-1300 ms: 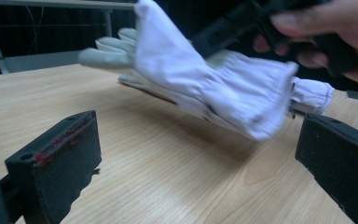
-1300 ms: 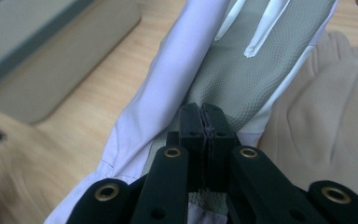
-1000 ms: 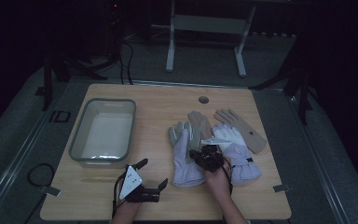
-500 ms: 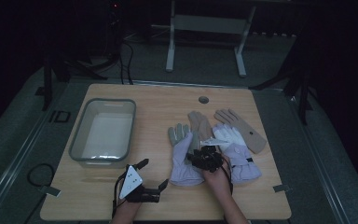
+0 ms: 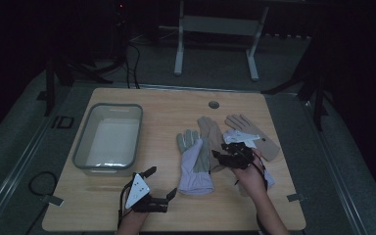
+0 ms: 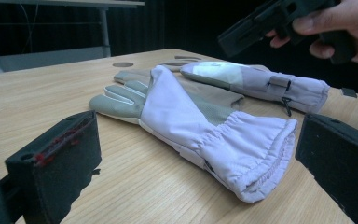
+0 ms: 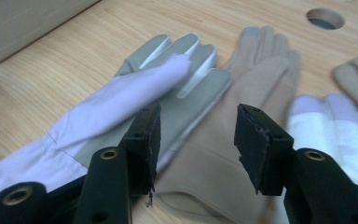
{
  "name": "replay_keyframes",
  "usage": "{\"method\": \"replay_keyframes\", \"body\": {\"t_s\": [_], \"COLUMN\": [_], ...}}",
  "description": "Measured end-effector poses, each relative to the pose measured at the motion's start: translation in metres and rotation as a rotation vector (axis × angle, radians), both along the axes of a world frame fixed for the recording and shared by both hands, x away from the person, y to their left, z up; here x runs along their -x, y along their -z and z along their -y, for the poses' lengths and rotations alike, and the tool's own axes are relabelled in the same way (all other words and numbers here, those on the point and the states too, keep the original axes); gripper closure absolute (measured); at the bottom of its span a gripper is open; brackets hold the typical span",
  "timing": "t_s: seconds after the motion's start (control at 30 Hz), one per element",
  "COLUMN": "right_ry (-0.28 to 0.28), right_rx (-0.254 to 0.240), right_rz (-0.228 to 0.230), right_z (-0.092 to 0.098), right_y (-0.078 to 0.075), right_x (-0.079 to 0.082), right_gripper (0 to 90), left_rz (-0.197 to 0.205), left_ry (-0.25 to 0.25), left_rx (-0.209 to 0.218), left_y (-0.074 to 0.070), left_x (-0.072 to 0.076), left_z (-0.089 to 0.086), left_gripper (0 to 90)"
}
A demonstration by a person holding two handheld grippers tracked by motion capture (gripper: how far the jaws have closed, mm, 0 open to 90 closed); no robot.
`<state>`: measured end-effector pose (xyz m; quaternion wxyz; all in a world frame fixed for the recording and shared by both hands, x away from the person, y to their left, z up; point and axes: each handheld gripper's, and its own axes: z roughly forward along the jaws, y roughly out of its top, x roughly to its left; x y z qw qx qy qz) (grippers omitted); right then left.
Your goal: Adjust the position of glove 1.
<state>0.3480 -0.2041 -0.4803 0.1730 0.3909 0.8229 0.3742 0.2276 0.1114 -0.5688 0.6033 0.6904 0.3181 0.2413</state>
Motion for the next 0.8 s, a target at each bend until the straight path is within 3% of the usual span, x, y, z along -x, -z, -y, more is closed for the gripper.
{"method": "replay_keyframes", "body": {"t_s": [0.33,0.57,0.8], "right_ry": [-0.005,-0.025,-0.024], "right_rx": [0.102,0.160,0.135], "right_rz": [-0.009,-0.036,-0.041], "right_z": [0.042,0.085,0.116], "right_y": [-0.009,-0.011,-0.009], "right_x": [-0.004,-0.004,-0.002], "right_gripper": [50.0,46.9,49.7], "left_rz": [0.001,0.001,-0.001], "left_ry": [0.000,0.000,-0.002], "left_rx": [-0.001,-0.001,-0.005], "left_y": [0.000,0.000,0.000], "left_x": [0.000,0.000,0.000], "left_z": [0.000,0.000,0.000], "left_gripper": [0.0,0.0,0.0]}}
